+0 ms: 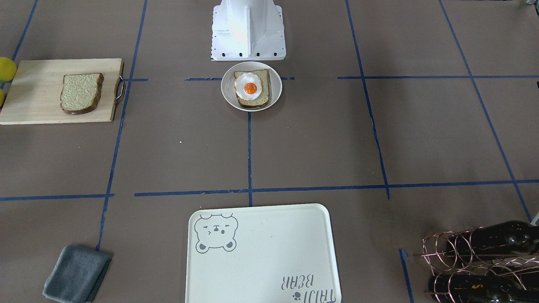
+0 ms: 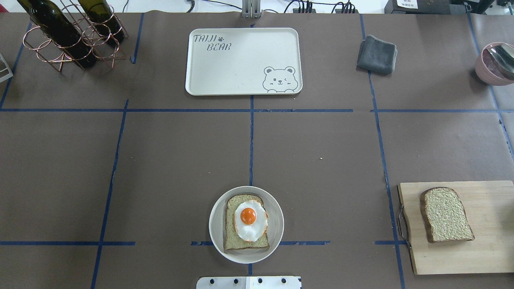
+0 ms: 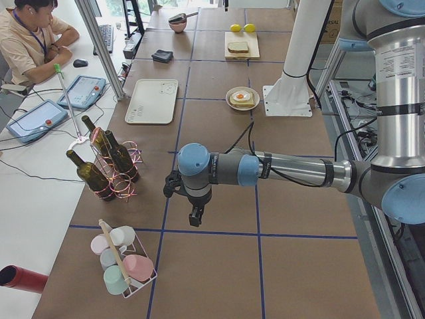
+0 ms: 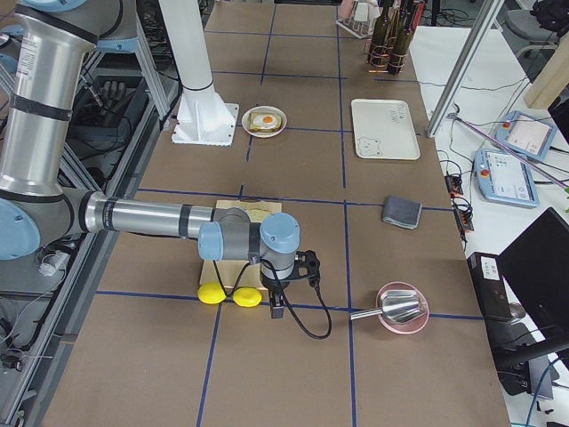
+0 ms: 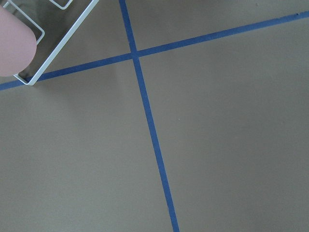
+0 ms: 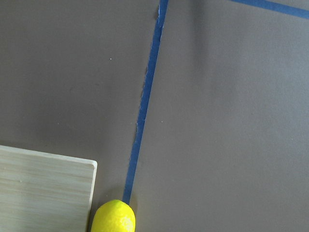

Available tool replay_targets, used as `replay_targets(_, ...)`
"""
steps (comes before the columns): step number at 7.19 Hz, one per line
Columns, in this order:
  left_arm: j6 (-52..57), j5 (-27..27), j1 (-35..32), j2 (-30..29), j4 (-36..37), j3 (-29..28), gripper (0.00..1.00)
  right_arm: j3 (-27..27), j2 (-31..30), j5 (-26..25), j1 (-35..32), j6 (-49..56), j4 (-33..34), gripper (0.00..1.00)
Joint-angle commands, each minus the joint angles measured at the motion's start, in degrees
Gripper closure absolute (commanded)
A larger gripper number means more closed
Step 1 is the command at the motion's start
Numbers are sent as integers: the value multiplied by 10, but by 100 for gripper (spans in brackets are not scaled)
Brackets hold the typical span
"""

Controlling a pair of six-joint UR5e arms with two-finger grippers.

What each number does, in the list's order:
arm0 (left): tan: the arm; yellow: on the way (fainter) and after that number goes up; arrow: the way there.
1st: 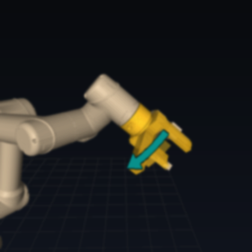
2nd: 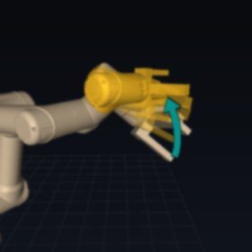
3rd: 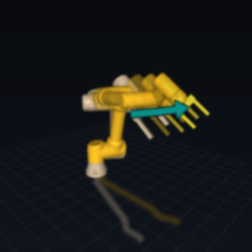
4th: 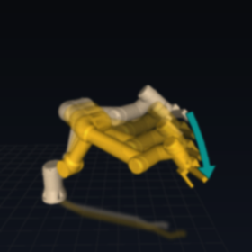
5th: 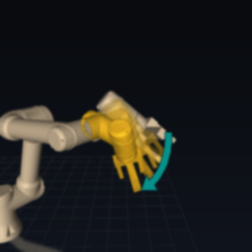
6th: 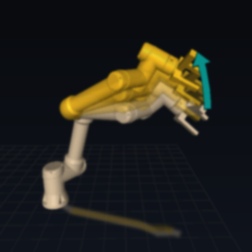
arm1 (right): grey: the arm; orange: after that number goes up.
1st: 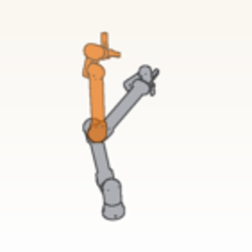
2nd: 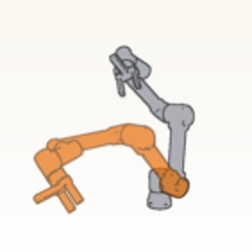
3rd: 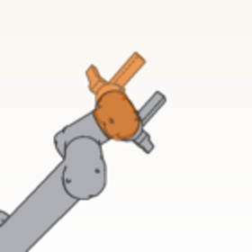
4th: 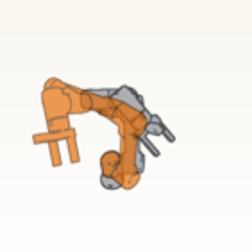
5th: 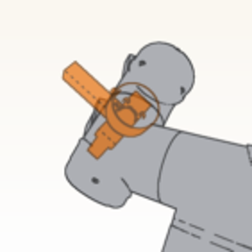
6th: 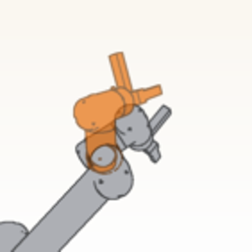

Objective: Make sandwich and place on tray

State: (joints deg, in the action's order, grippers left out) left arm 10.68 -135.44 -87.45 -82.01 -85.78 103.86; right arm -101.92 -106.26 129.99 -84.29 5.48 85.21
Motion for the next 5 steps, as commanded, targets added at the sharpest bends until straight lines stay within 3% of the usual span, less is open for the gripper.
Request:
replay_targets(1, 0, -1, 4, -1, 0, 0, 0, -13, 3, 19, 0, 2, 3, 0)
replay_targets(4, 0, -1, 4, -4, 0, -3, 0, -13, 32, 26, 1, -5, -2, 0)
replay_targets(5, 0, -1, 4, -4, 0, -4, 0, 20, 66, 29, 3, -13, 6, 0)
